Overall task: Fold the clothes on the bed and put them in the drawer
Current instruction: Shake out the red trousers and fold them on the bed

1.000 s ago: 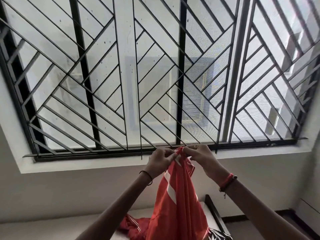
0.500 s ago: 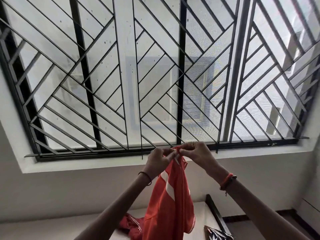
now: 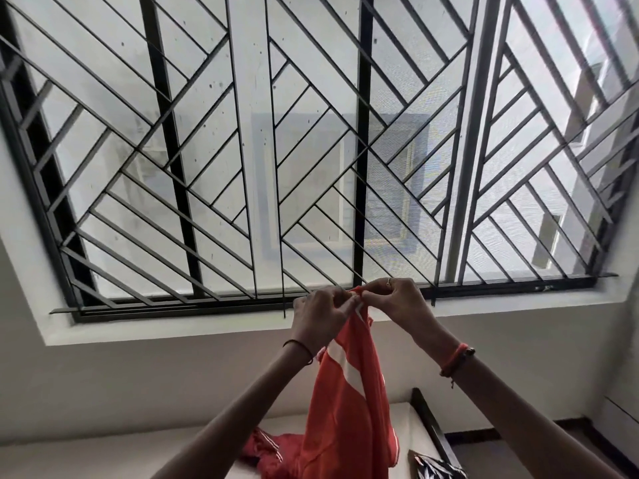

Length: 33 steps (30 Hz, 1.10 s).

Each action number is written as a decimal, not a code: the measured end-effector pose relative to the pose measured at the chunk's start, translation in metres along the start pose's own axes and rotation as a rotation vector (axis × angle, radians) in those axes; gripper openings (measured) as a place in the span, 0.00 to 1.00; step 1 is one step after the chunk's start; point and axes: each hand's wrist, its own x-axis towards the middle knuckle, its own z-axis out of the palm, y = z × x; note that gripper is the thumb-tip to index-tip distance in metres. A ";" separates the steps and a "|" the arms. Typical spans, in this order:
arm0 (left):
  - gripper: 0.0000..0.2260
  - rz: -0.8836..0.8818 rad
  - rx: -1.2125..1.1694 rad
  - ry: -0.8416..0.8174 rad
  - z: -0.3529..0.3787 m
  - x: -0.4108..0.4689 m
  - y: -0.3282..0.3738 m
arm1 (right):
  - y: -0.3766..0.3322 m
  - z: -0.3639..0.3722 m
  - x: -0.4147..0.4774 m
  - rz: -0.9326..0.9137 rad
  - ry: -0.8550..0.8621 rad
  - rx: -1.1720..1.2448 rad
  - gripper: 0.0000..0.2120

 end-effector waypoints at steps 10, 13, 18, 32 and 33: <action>0.17 0.056 -0.168 0.028 0.004 0.006 -0.008 | 0.001 -0.014 -0.001 -0.024 -0.079 0.111 0.09; 0.23 0.189 -0.209 -0.139 -0.004 0.015 -0.011 | 0.002 -0.019 -0.004 -0.042 -0.092 0.126 0.09; 0.16 0.402 -0.096 -0.222 -0.013 0.026 -0.018 | -0.003 -0.018 -0.008 -0.058 -0.105 0.158 0.07; 0.20 0.446 -0.200 -0.322 -0.029 0.037 -0.007 | -0.009 -0.014 -0.010 -0.092 -0.003 0.138 0.08; 0.20 0.450 -0.211 -0.325 -0.029 0.037 -0.006 | -0.010 -0.013 -0.011 -0.099 0.019 0.117 0.08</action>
